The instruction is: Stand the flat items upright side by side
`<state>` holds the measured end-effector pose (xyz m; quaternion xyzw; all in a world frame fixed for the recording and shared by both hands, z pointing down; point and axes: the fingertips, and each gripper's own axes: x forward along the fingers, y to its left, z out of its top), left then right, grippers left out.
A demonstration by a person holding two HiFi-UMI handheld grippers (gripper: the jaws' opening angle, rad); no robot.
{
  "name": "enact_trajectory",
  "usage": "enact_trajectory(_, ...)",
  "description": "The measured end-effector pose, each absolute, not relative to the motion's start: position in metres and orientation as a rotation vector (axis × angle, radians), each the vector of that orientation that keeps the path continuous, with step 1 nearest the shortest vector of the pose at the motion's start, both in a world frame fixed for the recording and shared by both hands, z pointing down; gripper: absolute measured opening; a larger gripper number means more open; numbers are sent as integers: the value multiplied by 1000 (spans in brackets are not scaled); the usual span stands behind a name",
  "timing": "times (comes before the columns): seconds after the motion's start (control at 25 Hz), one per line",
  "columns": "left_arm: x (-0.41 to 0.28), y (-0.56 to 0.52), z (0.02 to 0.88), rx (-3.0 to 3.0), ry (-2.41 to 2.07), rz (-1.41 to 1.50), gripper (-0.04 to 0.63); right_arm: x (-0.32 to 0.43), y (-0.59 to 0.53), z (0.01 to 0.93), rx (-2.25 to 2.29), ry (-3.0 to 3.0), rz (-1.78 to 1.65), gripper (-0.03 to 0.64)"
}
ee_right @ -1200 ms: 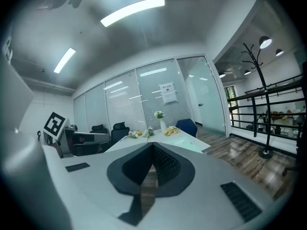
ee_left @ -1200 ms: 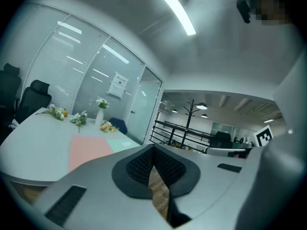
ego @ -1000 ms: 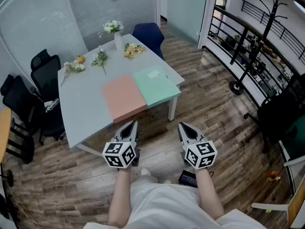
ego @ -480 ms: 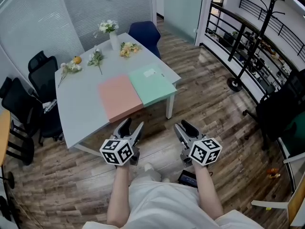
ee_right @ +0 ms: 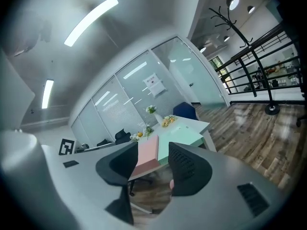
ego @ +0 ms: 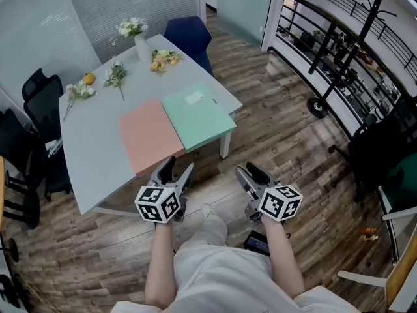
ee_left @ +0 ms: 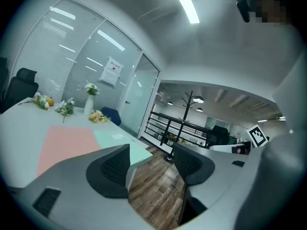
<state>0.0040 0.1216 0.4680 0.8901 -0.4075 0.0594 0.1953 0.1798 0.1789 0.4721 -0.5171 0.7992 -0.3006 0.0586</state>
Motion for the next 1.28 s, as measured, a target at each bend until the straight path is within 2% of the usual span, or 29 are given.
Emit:
enact_trajectory(0.36,32,1,504,2464,-1126,276,270,207,55,503,-1532,2403,-1085,253)
enact_trajectory(0.6,34,-49,522,2447,-1114,337,270,208,-2,529,-1527,2382,-1194,255)
enact_trajectory(1.28,44,-78,558,2430,-1054,437,275,245,-51,582,-1553,2196,-1430,273)
